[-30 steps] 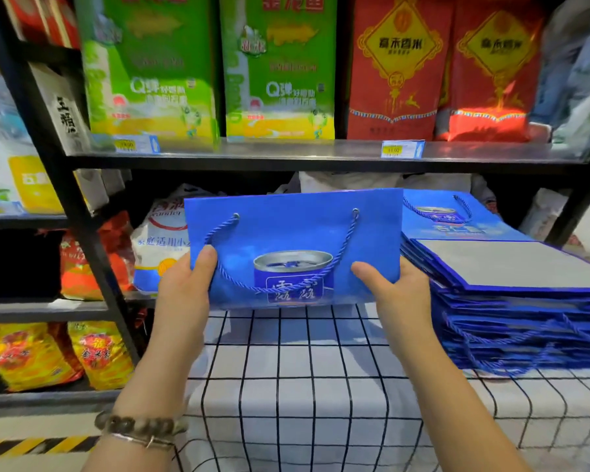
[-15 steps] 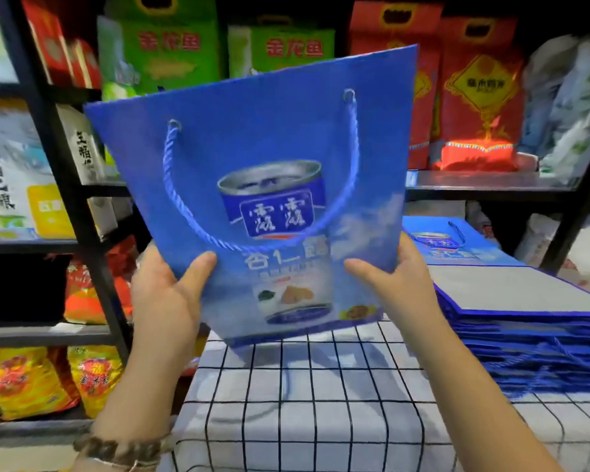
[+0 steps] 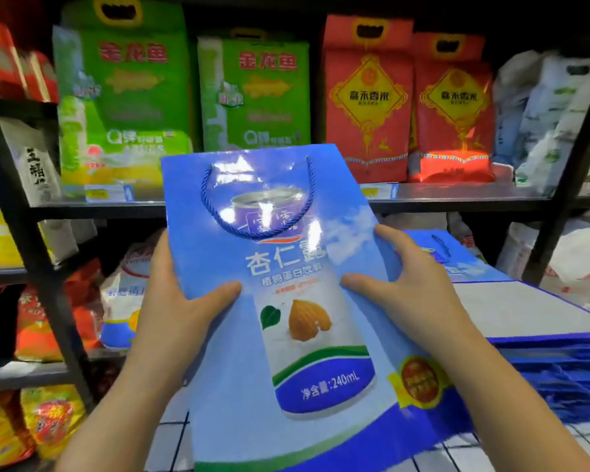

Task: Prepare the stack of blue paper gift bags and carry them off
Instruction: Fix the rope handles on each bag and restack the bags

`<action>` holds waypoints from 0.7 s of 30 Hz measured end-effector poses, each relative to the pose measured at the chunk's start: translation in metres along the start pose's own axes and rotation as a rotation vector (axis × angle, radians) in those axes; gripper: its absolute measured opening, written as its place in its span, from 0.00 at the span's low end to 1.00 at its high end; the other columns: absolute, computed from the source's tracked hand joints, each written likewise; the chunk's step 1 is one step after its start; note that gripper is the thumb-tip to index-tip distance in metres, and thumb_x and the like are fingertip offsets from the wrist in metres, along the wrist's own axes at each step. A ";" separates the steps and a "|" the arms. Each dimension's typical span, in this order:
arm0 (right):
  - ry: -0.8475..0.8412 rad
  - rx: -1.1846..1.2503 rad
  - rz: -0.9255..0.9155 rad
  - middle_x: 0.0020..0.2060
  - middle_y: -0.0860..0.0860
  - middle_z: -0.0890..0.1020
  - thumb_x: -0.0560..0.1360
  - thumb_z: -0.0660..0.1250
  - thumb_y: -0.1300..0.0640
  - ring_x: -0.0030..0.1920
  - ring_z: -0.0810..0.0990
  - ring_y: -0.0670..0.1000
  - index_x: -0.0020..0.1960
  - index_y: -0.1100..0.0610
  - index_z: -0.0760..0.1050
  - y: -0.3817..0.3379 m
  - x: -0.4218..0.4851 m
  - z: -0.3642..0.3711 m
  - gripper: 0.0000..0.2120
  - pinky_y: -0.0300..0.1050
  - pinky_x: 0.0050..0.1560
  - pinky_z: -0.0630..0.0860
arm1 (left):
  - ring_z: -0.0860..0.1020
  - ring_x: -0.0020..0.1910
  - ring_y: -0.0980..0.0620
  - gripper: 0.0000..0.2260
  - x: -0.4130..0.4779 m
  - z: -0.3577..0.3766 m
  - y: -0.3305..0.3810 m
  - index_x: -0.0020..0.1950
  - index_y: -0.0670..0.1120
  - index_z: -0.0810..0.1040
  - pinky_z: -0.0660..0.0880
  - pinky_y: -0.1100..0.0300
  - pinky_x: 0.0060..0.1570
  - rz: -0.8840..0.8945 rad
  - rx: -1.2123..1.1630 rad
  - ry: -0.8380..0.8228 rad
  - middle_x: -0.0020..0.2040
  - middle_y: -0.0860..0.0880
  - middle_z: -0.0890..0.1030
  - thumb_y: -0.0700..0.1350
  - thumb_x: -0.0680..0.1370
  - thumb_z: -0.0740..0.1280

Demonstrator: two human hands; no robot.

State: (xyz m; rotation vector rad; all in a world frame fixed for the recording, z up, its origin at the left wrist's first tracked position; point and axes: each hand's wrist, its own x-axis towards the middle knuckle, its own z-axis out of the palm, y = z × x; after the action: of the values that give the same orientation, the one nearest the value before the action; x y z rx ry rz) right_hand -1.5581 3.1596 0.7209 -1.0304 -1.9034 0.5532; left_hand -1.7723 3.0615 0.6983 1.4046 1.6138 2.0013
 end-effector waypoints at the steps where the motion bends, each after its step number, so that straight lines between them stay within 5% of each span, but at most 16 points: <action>1: -0.041 -0.062 -0.012 0.68 0.44 0.69 0.66 0.74 0.49 0.67 0.66 0.44 0.72 0.49 0.62 0.001 0.002 -0.002 0.38 0.30 0.52 0.60 | 0.77 0.53 0.67 0.36 0.005 0.003 -0.003 0.66 0.61 0.66 0.75 0.61 0.49 -0.012 -0.009 -0.006 0.57 0.65 0.76 0.41 0.63 0.75; 5: -0.090 -0.274 -0.004 0.71 0.44 0.65 0.64 0.72 0.42 0.70 0.63 0.47 0.73 0.49 0.59 0.013 0.032 -0.022 0.42 0.36 0.58 0.58 | 0.78 0.48 0.68 0.34 0.034 0.033 -0.014 0.65 0.56 0.68 0.74 0.71 0.38 -0.077 -0.033 -0.041 0.54 0.62 0.78 0.39 0.64 0.76; 9: -0.084 -0.287 0.125 0.71 0.45 0.65 0.64 0.73 0.45 0.70 0.64 0.47 0.73 0.50 0.60 0.024 0.065 -0.057 0.42 0.37 0.60 0.60 | 0.78 0.53 0.62 0.31 0.063 0.084 -0.008 0.63 0.56 0.68 0.76 0.66 0.47 -0.172 -0.132 -0.101 0.57 0.57 0.78 0.42 0.62 0.71; 12: -0.124 -0.268 0.251 0.71 0.47 0.66 0.62 0.73 0.46 0.70 0.64 0.48 0.73 0.52 0.61 0.036 0.083 -0.091 0.42 0.38 0.57 0.62 | 0.78 0.47 0.66 0.28 0.073 0.128 0.001 0.59 0.54 0.68 0.74 0.73 0.42 -0.284 -0.216 -0.184 0.52 0.61 0.78 0.34 0.66 0.73; 16: -0.166 -0.248 0.462 0.71 0.50 0.66 0.68 0.73 0.55 0.70 0.65 0.52 0.73 0.54 0.61 0.059 0.094 -0.127 0.37 0.40 0.58 0.63 | 0.76 0.47 0.71 0.31 0.076 0.178 0.015 0.68 0.43 0.64 0.74 0.74 0.45 -0.440 -0.234 -0.288 0.55 0.56 0.76 0.28 0.69 0.70; 21: -0.218 -0.271 0.639 0.70 0.54 0.67 0.69 0.73 0.54 0.68 0.67 0.56 0.74 0.56 0.59 0.086 0.102 -0.150 0.39 0.46 0.60 0.67 | 0.76 0.59 0.51 0.30 0.080 0.220 0.020 0.69 0.43 0.63 0.75 0.73 0.44 -0.631 -0.233 -0.374 0.63 0.46 0.75 0.29 0.71 0.68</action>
State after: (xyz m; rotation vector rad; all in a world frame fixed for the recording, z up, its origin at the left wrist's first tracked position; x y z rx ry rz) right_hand -1.4198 3.2893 0.7871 -1.8444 -1.8479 0.8021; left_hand -1.6387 3.2483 0.7455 0.9481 1.3724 1.4080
